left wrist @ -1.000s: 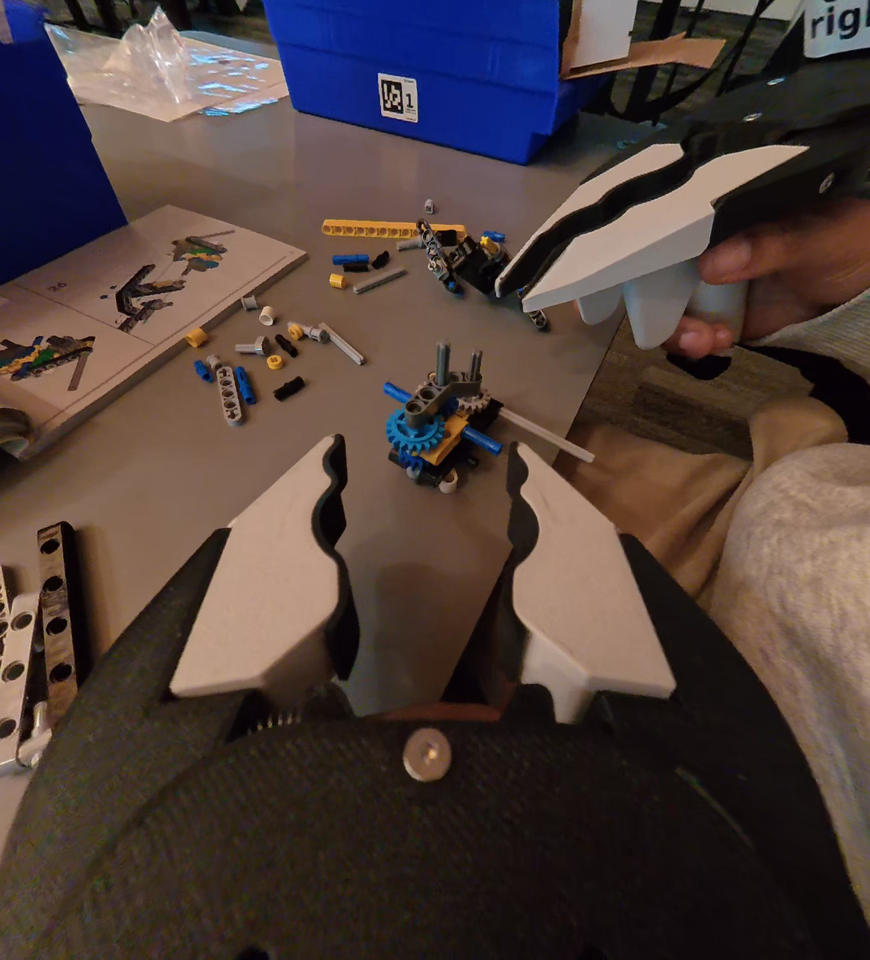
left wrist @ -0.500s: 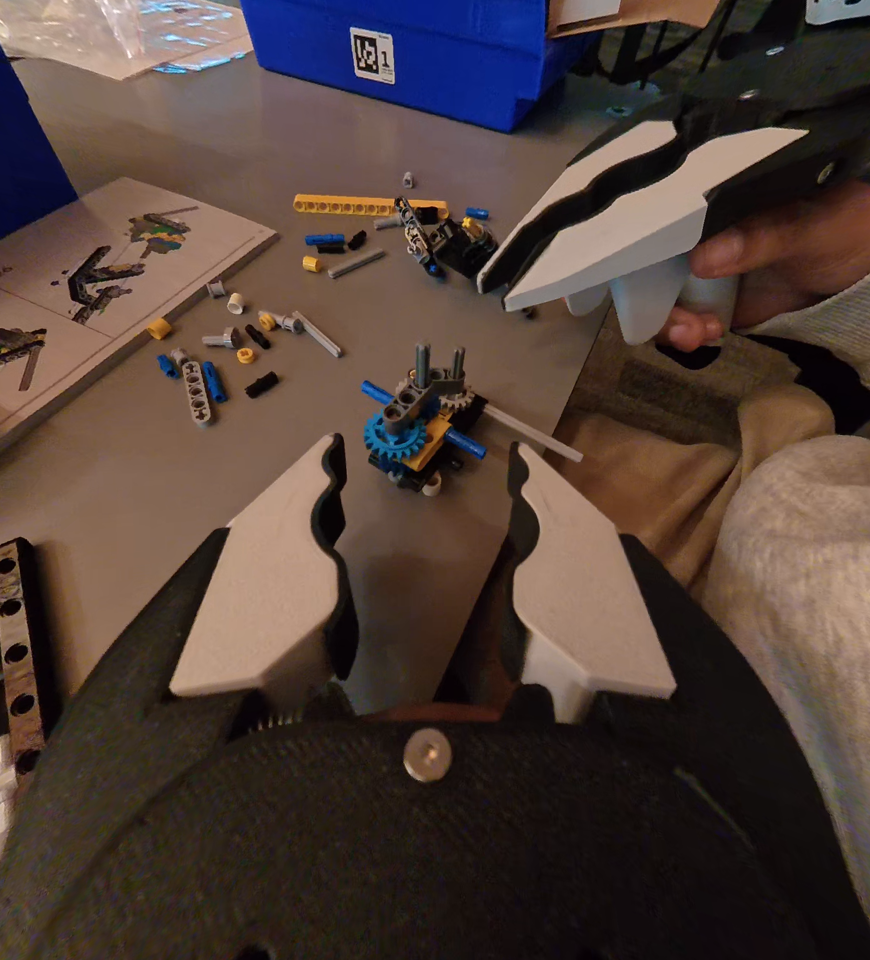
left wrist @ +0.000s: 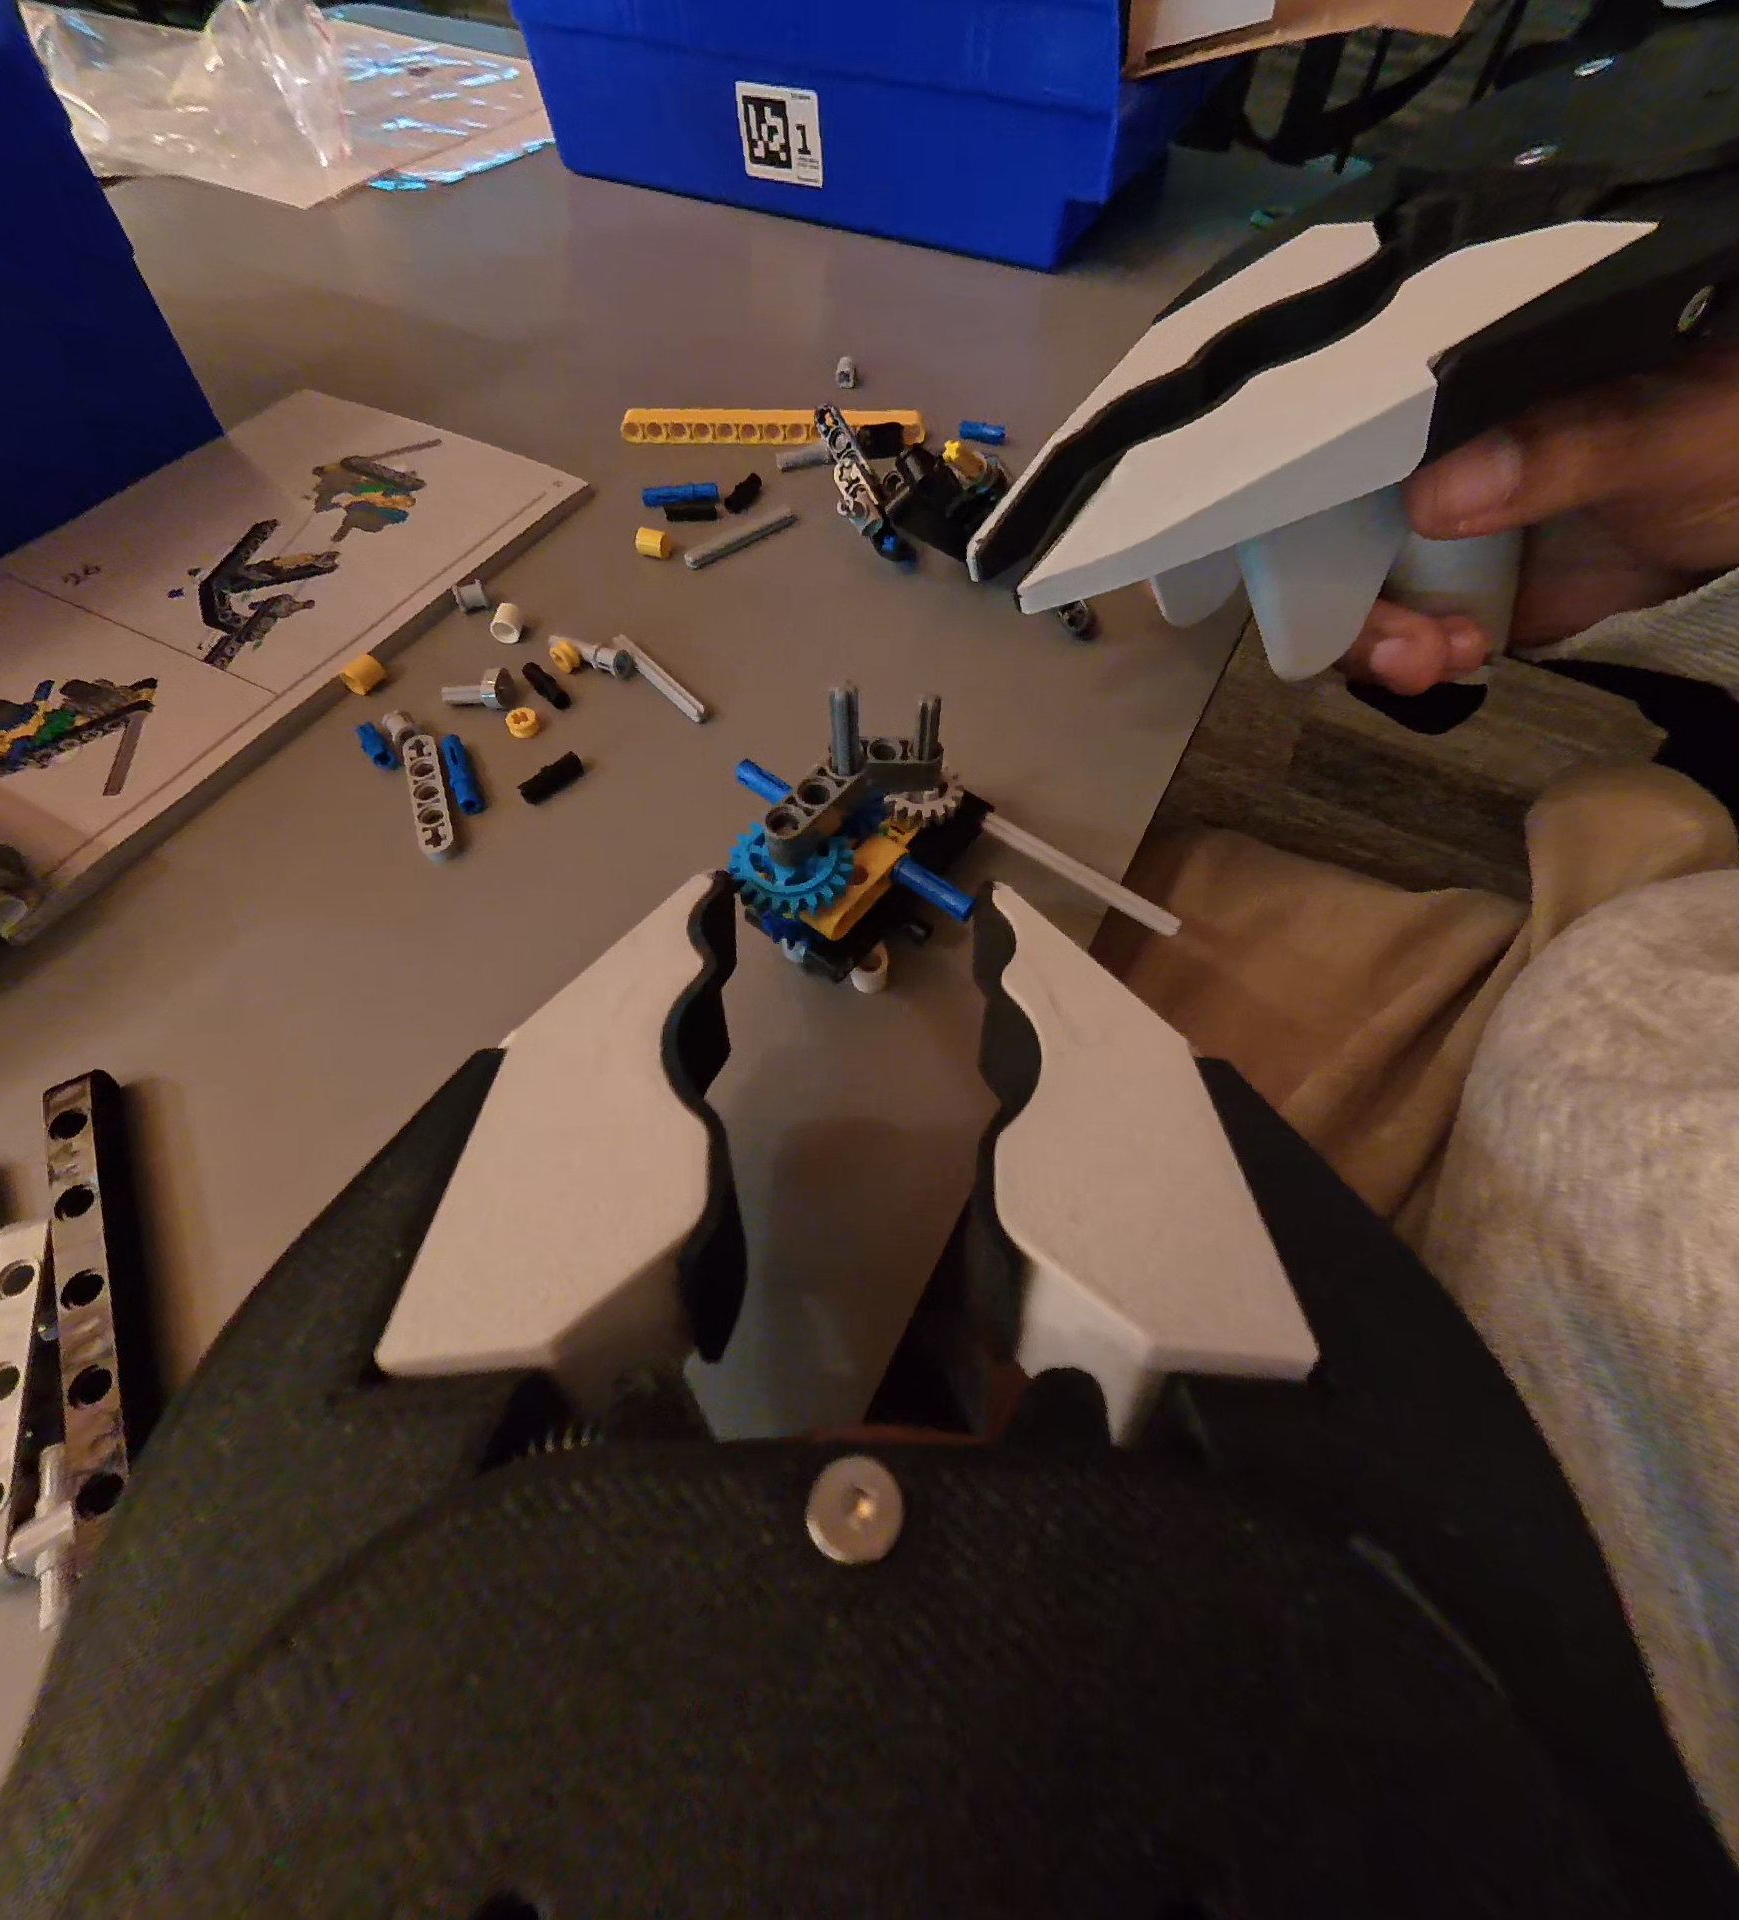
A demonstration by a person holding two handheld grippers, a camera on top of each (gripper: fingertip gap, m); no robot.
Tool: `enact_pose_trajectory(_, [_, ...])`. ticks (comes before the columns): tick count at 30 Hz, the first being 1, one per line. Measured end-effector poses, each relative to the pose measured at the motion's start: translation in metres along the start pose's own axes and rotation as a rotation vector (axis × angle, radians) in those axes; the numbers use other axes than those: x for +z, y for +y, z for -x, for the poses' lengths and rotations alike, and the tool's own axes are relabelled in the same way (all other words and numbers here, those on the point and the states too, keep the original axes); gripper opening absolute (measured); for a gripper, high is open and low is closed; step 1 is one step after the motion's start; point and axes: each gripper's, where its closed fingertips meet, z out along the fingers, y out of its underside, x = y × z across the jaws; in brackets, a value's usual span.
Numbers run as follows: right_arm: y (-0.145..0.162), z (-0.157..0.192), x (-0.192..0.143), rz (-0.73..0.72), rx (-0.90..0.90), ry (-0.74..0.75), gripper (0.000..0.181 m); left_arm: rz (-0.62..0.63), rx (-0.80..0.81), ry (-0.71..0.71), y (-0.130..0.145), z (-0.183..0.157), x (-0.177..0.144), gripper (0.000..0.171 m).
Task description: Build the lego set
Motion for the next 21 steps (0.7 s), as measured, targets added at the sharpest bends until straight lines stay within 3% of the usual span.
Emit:
enact_pose_trajectory(13, [0.000,0.000,0.000,0.000,-0.003,0.001,0.010,-0.015,-0.037,-0.072,-0.002,0.011,-0.001,0.043])
enact_pose_trajectory(18, [0.001,0.000,0.000,0.008,0.001,0.004,0.011,0.007,-0.001,-0.034,0.001,0.003,0.001,0.063])
enact_pose_trajectory(21, [0.018,-0.003,0.004,0.111,-0.002,0.022,0.021,0.011,0.013,-0.048,0.002,0.002,0.003,0.072])
